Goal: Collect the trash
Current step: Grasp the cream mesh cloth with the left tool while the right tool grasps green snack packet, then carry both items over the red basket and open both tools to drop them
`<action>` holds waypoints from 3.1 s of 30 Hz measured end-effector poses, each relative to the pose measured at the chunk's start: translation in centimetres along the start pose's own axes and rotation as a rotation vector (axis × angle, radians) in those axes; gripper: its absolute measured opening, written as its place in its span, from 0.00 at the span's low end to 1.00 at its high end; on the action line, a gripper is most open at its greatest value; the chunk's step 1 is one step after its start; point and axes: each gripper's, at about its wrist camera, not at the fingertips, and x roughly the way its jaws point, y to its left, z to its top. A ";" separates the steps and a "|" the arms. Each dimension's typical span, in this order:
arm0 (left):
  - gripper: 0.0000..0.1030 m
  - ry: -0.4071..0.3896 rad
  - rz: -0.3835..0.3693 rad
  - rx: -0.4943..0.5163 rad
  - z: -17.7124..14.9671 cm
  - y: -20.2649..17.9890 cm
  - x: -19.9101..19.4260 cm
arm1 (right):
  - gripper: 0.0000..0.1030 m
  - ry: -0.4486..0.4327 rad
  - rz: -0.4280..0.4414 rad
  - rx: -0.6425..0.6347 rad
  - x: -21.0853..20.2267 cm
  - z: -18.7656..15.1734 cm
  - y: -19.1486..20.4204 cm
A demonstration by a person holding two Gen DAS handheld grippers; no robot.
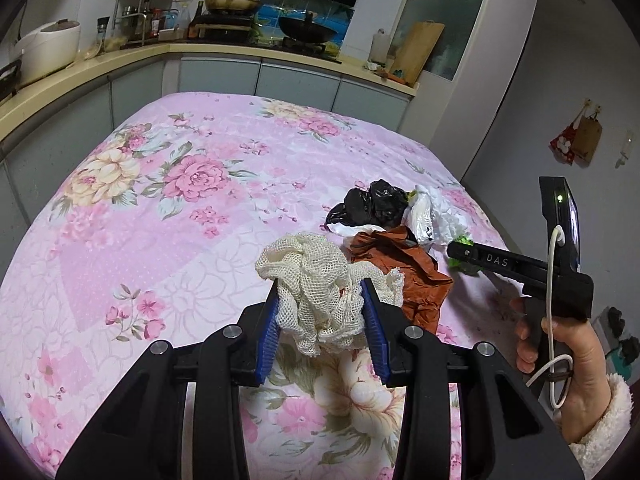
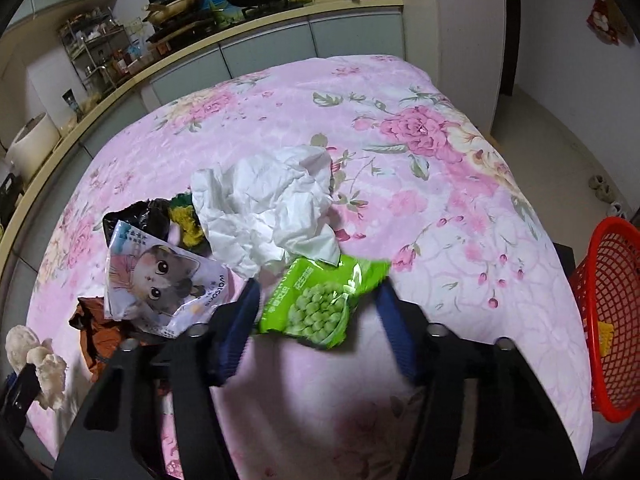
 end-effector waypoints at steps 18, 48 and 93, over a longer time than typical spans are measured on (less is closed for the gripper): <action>0.35 -0.038 -0.009 0.048 1.4 -2.3 -0.3 | 0.35 -0.128 0.052 0.060 -6.3 -1.1 -2.9; 0.35 -0.117 -0.248 0.336 7.5 -18.4 1.6 | 0.35 -0.504 -0.012 0.103 -20.7 0.7 -9.3; 0.40 0.294 -0.489 0.589 -0.7 -38.4 15.5 | 0.35 -0.272 -0.270 0.521 -15.7 -4.4 -25.4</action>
